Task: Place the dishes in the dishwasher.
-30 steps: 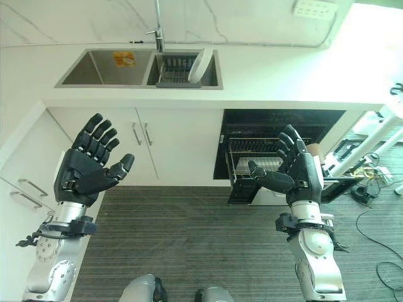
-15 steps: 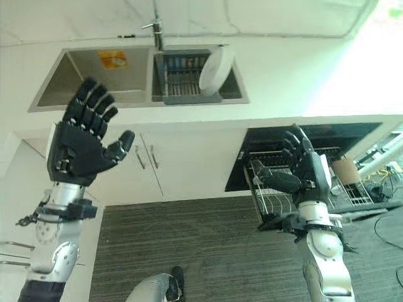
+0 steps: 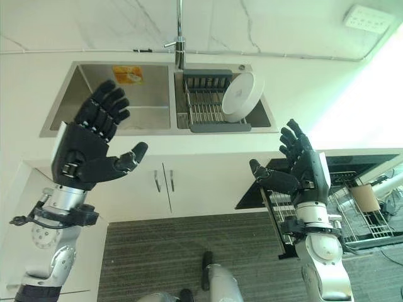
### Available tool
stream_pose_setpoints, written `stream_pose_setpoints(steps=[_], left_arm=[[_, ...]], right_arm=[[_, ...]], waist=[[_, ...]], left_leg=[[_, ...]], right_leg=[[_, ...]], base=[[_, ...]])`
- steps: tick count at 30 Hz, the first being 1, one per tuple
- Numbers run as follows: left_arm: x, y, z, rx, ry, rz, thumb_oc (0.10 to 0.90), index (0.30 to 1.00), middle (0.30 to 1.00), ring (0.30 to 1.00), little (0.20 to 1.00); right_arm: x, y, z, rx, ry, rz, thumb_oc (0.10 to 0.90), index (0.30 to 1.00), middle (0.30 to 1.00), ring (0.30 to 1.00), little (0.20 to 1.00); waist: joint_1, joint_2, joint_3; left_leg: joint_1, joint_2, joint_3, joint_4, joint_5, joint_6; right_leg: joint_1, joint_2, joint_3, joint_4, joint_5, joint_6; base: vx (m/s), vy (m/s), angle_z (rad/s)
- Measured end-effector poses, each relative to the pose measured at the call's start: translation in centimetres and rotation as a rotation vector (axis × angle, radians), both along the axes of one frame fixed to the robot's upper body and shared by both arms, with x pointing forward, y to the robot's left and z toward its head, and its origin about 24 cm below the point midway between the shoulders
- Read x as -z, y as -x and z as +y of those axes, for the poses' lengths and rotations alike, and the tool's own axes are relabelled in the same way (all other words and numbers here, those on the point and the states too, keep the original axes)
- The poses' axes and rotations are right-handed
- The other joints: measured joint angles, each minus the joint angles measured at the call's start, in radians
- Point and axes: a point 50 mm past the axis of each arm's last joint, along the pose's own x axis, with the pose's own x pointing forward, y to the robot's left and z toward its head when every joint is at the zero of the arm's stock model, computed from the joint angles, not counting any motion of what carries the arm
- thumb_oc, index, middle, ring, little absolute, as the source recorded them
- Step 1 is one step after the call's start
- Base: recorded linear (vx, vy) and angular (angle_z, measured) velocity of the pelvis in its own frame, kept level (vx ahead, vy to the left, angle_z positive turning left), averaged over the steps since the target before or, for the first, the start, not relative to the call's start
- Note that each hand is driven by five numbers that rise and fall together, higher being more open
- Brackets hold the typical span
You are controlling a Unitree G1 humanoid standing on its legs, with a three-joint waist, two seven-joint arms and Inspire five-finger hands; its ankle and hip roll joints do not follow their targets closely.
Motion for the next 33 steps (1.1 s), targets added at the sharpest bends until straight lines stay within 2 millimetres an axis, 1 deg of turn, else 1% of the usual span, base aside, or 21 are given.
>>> stream_pose_setpoints(steps=[1, 2, 3, 5, 7, 9, 11, 13, 16, 17, 18, 20, 21, 22, 23, 24, 25, 26, 27, 30, 33], left_arm=[[-0.1, 0.0, -0.2, 0.007, -0.003, -0.003, 0.8, 0.9, 0.9, 0.9, 0.9], [0.2, 0.1, -0.1, 0.001, 0.003, 0.016, 0.8, 0.9, 0.9, 0.9, 0.9], [0.3, 0.0, 0.0, -0.004, -0.003, 0.031, 0.8, 0.9, 0.9, 0.9, 0.9], [0.2, 0.0, 0.2, -0.006, 0.004, 0.033, 0.8, 0.9, 0.9, 0.9, 0.9], [0.3, 0.0, 0.1, 0.018, 0.05, 0.048, 0.8, 0.9, 0.9, 0.9, 0.9], [0.4, -0.1, -0.1, 0.034, 0.114, 0.064, 0.8, 0.9, 0.9, 0.9, 0.9], [0.6, -0.1, -0.3, 0.045, 0.16, 0.075, 0.8, 0.9, 0.9, 0.9, 0.9], [0.5, -0.1, -0.3, 0.047, 0.156, 0.072, 0.8, 0.9, 0.9, 0.9, 0.9], [0.6, 0.0, -0.3, 0.047, 0.156, 0.078, 0.8, 0.9, 0.9, 0.9, 0.9], [0.8, 0.1, -0.2, 0.045, 0.156, 0.085, 0.8, 0.9, 0.9, 0.9, 0.9], [0.8, 0.1, -0.3, 0.047, 0.156, 0.086, 0.8, 0.9, 0.9, 0.9, 0.9], [0.8, 0.1, -0.4, 0.056, 0.154, 0.082, 0.8, 0.9, 0.9, 0.9, 0.9], [0.9, 0.1, -0.7, 0.071, 0.152, 0.081, 0.8, 0.9, 0.9, 0.9, 0.9], [1.1, 0.2, -1.0, 0.089, 0.155, 0.087, 0.8, 0.9, 0.9, 0.9, 0.9], [1.3, 0.2, -1.4, 0.111, 0.15, 0.092, 0.8, 0.9, 0.9, 0.9, 0.9], [1.5, 0.3, -1.8, 0.127, 0.145, 0.097, 0.8, 0.9, 0.9, 0.9, 0.9], [1.6, 0.3, -2.1, 0.142, 0.145, 0.102, 0.8, 0.9, 0.9, 0.9, 0.9], [1.6, 0.3, -2.4, 0.151, 0.147, 0.097, 0.8, 0.9, 0.9, 0.9, 0.9], [1.6, 0.3, -2.5, 0.148, 0.14, 0.095, 0.8, 0.9, 0.9, 0.9, 0.9], [1.6, 0.2, -2.5, 0.13, 0.113, 0.082, 0.8, 0.9, 0.9, 0.9, 0.9], [1.7, 0.2, -2.4, 0.124, 0.114, 0.086, 0.8, 0.9, 0.9, 0.9, 0.9]], right_arm=[[-0.5, -0.3, 0.0, 0.009, 0.017, -0.022, 0.8, 0.9, 0.9, 0.9, 0.9], [-0.5, -0.3, 0.2, 0.006, 0.03, -0.027, 0.8, 0.9, 0.9, 0.9, 0.9], [-0.9, -0.2, 0.4, 0.008, 0.054, -0.055, 0.8, 0.9, 0.9, 0.9, 0.9], [-2.1, -0.4, 0.6, 0.023, 0.061, -0.125, 0.8, 0.9, 0.9, 0.9, 0.9], [-2.7, -0.7, 0.8, 0.022, 0.054, -0.167, 0.8, 0.9, 0.9, 0.9, 0.9], [-2.7, -0.6, 0.7, 0.028, 0.053, -0.165, 0.8, 0.9, 0.9, 0.9, 0.9], [-2.3, -0.5, 0.6, 0.028, 0.05, -0.141, 0.8, 0.9, 0.9, 0.9, 0.9], [-2.2, -0.5, 0.5, 0.024, 0.057, -0.128, 0.8, 0.9, 0.9, 0.9, 0.9], [-2.5, -0.6, 0.3, -0.002, 0.062, -0.12, 0.8, 0.9, 0.9, 0.9, 0.9], [-2.4, -0.6, 0.4, -0.039, 0.039, -0.114, 0.8, 0.9, 0.9, 0.9, 0.9], [-2.4, -0.6, 0.4, -0.058, 0.034, -0.112, 0.8, 0.9, 0.9, 0.9, 0.9], [-2.3, -0.6, 0.5, -0.079, 0.034, -0.11, 0.8, 0.9, 0.9, 0.9, 0.9], [-2.2, -0.6, 0.6, -0.079, 0.032, -0.103, 0.8, 0.9, 0.9, 0.9, 0.9], [-2.0, -0.6, 0.6, -0.082, 0.019, -0.092, 0.8, 0.9, 0.9, 0.9, 0.9], [-1.8, -0.6, 0.6, -0.079, -0.004, -0.09, 0.8, 0.9, 0.9, 0.9, 0.9], [-1.6, -0.7, 0.8, -0.084, -0.009, -0.08, 0.8, 0.9, 0.9, 0.9, 0.9], [-1.3, -0.8, 1.0, -0.095, -0.011, -0.067, 0.8, 0.9, 0.9, 0.9, 0.9], [-1.2, -0.9, 1.4, -0.109, -0.012, -0.063, 0.8, 0.9, 0.9, 0.9, 0.9], [-1.0, -1.0, 1.9, -0.134, -0.01, -0.051, 0.8, 0.9, 0.9, 0.9, 0.9], [-0.9, -1.0, 2.4, -0.181, 0.008, -0.042, 0.8, 0.9, 0.9, 0.9, 0.9], [-0.7, -0.8, 2.2, -0.19, 0.014, -0.033, 0.8, 0.9, 0.9, 0.9, 0.9]], waist=[[0.003, 0.015, 0.007], [0.017, 0.008, 0.008], [0.019, 0.012, 0.011], [0.023, 0.012, 0.01], [0.02, 0.017, 0.009], [0.01, 0.024, 0.006], [0.006, 0.027, 0.006], [0.007, 0.032, 0.003], [-0.001, 0.038, -0.001], [-0.007, 0.038, -0.001], [-0.008, 0.036, -0.002], [-0.009, 0.036, -0.002], [-0.006, 0.03, -0.001], [-0.005, 0.027, -0.001], [-0.012, 0.031, -0.002], [-0.014, 0.041, -0.005], [-0.018, 0.061, -0.014], [-0.014, 0.073, -0.015], [-0.011, 0.071, -0.016], [-0.013, 0.069, -0.018], [-0.014, 0.069, -0.018]], left_leg=[[0.003, 0.081, -0.031, -0.087, -0.016, 0.013], [0.028, 0.076, -0.018, -0.112, -0.009, 0.005], [0.05, 0.073, -0.017, -0.138, -0.001, 0.011], [0.104, 0.063, 0.002, -0.188, 0.004, 0.012], [0.148, 0.066, 0.009, -0.226, 0.008, 0.004], [0.175, 0.078, 0.01, -0.262, 0.022, -0.02], [0.212, 0.086, 0.009, -0.309, 0.052, -0.069], [0.239, 0.104, 0.01, -0.344, 0.079, -0.103], [0.271, 0.125, 0.005, -0.389, 0.121, -0.139], [0.286, 0.136, 0.003, -0.392, 0.148, -0.137], [0.292, 0.134, -0.001, -0.395, 0.167, -0.136], [0.289, 0.13, -0.007, -0.383, 0.18, -0.133], [0.263, 0.129, -0.01, -0.34, 0.177, -0.133], [0.237, 0.114, -0.024, -0.318, 0.132, -0.128], [0.19, 0.084, -0.026, -0.296, 0.095, -0.118], [0.158, 0.065, -0.027, -0.292, 0.087, -0.105], [0.112, 0.059, -0.017, -0.294, 0.083, -0.094], [0.089, 0.057, -0.019, -0.293, 0.099, -0.066], [0.093, 0.054, -0.024, -0.293, 0.131, -0.02], [0.103, 0.031, -0.001, -0.331, 0.141, 0.002], [0.117, 0.025, 0.016, -0.344, 0.149, 0.008]], right_leg=[[-0.007, 0.018, -0.018, 0.045, -0.059, 0.085], [-0.016, -0.001, -0.017, 0.053, -0.097, 0.096], [0.001, -0.014, -0.021, 0.047, -0.112, 0.105], [0.043, -0.046, -0.021, 0.047, -0.116, 0.11], [0.071, -0.043, -0.022, 0.036, -0.134, 0.129], [0.095, -0.031, -0.015, 0.035, -0.144, 0.119], [0.104, -0.021, -0.016, 0.047, -0.152, 0.107], [0.117, -0.002, -0.016, 0.051, -0.173, 0.086], [0.133, 0.021, -0.024, 0.054, -0.205, 0.054], [0.148, 0.034, -0.021, 0.055, -0.212, 0.044], [0.153, 0.037, -0.019, 0.059, -0.219, 0.034], [0.154, 0.043, -0.01, 0.069, -0.233, 0.02], [0.156, 0.042, -0.002, 0.068, -0.241, 0.006], [0.154, 0.039, 0.003, 0.068, -0.244, 0.002], [0.15, 0.037, -0.001, 0.065, -0.243, 0.003], [0.149, 0.043, -0.007, 0.064, -0.243, 0.003], [0.151, 0.071, -0.011, 0.063, -0.249, 0.012], [0.147, 0.086, -0.015, 0.068, -0.252, 0.009], [0.143, 0.095, 0.0, 0.081, -0.258, 0.004], [0.117, 0.08, 0.027, 0.091, -0.253, 0.023], [0.132, 0.072, 0.036, 0.082, -0.241, 0.042]], base=[[0.19, -0.311, -0.07], [0.18, -0.289, -0.06], [0.18, -0.3, -0.2], [0.2, -0.335, -0.2], [0.16, -0.295, -0.19], [0.15, -0.3, -0.06], [0.12, -0.26, 0.0], [0.11, -0.262, -0.03], [0.11, -0.247, 0.01], [0.1, -0.214, -0.04], [0.1, -0.193, -0.07], [0.04, -0.045, -0.13], [0.0, 0.039, -0.16], [0.0, 0.053, -0.03], [0.02, 0.06, 0.01], [0.04, 0.058, 0.08], [0.07, 0.083, -0.03], [0.07, 0.085, -0.21], [0.07, 0.098, -0.22], [0.07, 0.115, -0.23], [0.07, 0.106, -0.12]])
